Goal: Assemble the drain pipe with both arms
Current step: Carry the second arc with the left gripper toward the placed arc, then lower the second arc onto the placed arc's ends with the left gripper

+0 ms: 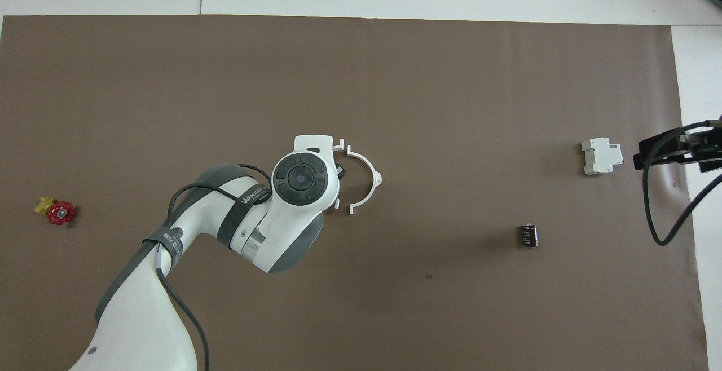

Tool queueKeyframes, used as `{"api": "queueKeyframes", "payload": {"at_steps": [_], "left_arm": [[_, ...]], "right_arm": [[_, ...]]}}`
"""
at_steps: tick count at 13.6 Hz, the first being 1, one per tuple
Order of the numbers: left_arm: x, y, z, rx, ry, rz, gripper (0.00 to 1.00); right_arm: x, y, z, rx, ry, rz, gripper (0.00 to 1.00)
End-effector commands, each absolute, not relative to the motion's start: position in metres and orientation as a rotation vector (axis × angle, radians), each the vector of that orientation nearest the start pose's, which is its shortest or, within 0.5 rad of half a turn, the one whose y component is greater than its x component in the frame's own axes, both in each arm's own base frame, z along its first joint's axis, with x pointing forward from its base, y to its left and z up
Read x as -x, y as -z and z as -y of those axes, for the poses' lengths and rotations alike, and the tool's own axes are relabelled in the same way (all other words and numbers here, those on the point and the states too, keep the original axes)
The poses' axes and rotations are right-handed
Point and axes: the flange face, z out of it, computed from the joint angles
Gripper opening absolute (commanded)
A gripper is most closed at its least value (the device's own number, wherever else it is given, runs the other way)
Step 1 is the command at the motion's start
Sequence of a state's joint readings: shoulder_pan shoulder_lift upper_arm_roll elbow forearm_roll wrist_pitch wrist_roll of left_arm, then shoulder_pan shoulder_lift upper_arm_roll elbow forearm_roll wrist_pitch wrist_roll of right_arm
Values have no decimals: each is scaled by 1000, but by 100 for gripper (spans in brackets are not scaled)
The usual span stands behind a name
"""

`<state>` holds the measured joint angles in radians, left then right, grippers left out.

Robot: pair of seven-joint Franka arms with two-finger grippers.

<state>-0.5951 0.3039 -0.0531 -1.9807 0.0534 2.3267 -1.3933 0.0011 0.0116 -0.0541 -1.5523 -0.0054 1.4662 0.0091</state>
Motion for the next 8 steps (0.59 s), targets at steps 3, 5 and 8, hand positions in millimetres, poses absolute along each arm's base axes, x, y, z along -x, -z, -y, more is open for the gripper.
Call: {"api": "queueKeyframes", "payload": {"at_steps": [3, 5, 8], "left_arm": [[-486, -316, 367, 2923, 92, 1200, 0], [-482, -305, 371, 2903, 83, 1235, 0], [-476, -301, 376, 2899, 74, 1218, 0]], "right_arm": [[-548, -622, 36, 3142, -49, -63, 100], [-548, -622, 36, 3142, -44, -65, 100], [-547, -621, 36, 3131, -52, -77, 100]]}}
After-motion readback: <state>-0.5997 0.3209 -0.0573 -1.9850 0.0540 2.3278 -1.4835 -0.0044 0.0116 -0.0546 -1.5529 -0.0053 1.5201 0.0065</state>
